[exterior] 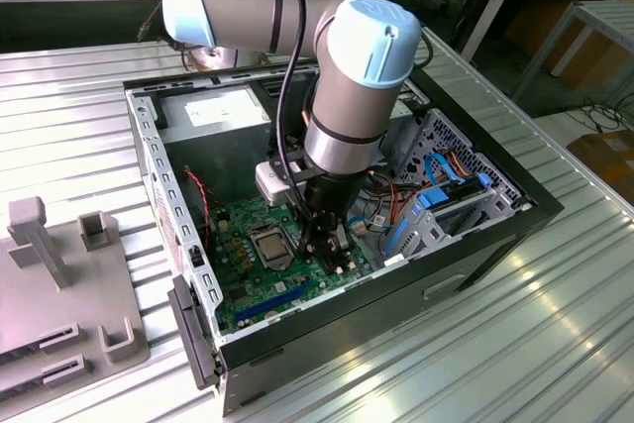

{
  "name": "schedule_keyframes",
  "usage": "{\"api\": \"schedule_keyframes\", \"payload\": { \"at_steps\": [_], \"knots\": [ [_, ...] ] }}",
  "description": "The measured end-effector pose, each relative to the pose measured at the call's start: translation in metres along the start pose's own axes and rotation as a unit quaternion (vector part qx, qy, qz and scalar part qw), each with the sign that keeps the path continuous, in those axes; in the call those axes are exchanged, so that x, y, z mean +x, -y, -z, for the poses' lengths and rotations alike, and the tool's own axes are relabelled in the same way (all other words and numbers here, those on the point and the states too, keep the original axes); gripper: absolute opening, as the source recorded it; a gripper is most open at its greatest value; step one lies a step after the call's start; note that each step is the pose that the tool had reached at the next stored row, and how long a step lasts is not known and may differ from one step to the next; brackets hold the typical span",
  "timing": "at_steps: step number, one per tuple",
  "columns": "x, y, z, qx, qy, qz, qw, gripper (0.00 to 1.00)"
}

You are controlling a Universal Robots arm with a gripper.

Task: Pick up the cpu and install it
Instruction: 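Install the first cpu locking lever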

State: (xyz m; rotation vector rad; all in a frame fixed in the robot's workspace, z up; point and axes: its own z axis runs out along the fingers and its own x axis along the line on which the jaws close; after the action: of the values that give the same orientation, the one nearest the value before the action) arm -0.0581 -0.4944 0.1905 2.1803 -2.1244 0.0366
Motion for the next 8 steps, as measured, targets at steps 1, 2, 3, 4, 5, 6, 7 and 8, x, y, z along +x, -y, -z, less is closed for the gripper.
{"api": "schedule_keyframes", "payload": {
  "at_steps": [1,2,3,4,5,6,7,8],
  "knots": [
    [0.0,0.0,-0.0005,0.0,-0.0001,0.0,1.0,0.11],
    [-0.0001,0.0,-0.0008,0.0001,-0.0001,0.0,1.0,0.11],
    [-0.0001,0.0,-0.0009,0.0002,0.0,0.0,1.0,0.11],
    [-0.0001,-0.0001,-0.001,0.0003,0.0,0.0,1.0,0.11],
    [-0.0001,-0.0002,-0.001,0.0004,0.0,0.0,1.0,0.11],
    [-0.0001,-0.0004,-0.0011,0.0005,0.0001,0.0,1.0,0.11],
    [-0.0001,-0.0006,-0.0011,0.0005,0.0001,0.0,1.0,0.11],
    [-0.0002,-0.0008,-0.0011,0.0005,0.0001,0.0,1.0,0.11]
  ]
}}
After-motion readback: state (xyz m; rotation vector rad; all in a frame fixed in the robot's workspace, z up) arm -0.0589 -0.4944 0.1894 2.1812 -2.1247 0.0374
